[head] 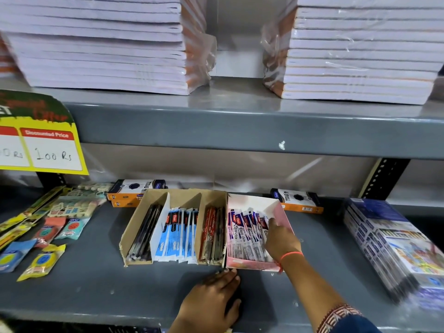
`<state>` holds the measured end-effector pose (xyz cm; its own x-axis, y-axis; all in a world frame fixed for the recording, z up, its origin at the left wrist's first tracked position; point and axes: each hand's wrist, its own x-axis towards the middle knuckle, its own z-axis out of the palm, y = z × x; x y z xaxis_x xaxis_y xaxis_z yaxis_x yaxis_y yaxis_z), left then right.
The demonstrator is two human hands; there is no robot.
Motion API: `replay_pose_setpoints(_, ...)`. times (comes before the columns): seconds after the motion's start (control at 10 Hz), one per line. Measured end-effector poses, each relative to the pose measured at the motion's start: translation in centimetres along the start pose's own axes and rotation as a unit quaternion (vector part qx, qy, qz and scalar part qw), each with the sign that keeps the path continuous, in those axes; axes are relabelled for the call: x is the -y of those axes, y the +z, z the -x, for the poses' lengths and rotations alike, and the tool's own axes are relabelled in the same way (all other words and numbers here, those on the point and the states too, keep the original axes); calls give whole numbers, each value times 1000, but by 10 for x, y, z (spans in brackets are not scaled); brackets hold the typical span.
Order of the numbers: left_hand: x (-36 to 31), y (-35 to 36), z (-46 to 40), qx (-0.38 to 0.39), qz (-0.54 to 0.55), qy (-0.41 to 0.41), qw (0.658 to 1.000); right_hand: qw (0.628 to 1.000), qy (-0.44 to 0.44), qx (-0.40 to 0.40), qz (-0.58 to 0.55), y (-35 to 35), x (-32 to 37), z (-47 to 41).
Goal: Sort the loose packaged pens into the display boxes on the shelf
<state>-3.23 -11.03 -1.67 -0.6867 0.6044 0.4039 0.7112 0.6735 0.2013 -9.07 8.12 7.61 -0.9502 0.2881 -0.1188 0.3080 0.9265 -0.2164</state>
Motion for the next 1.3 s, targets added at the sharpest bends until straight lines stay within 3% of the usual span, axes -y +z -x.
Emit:
replay_pose_setpoints(0.1,-1,-1,0,-1,-1,2,1000,988,30,7,-154,1,-2,-7)
replay_pose_setpoints(0.2,-1,-2,0,4,-1,2,1000,970,42,-3,-238,1,-3,-11)
replay_pose_setpoints(0.3,-2,-4,-1,14,4,-4,1000,968,49,-9,-247,6,-3,-12)
replay_pose_setpoints(0.7,-5,-10,-2,63,21,-6,998,993,70,-39,-89,2,-1,-9)
replay_pose_setpoints(0.9,-8,-16,-3,60,20,-8,998,998,38,-49,34,0,2,-2)
replay_pose_setpoints(1.1,-14,-28,-5,107,18,-47,993,992,-3,-120,51,-6,-3,21)
replay_pose_setpoints(1.3,-26,-35,-5,192,-54,-50,979,958,-86,-259,86,4,-29,59)
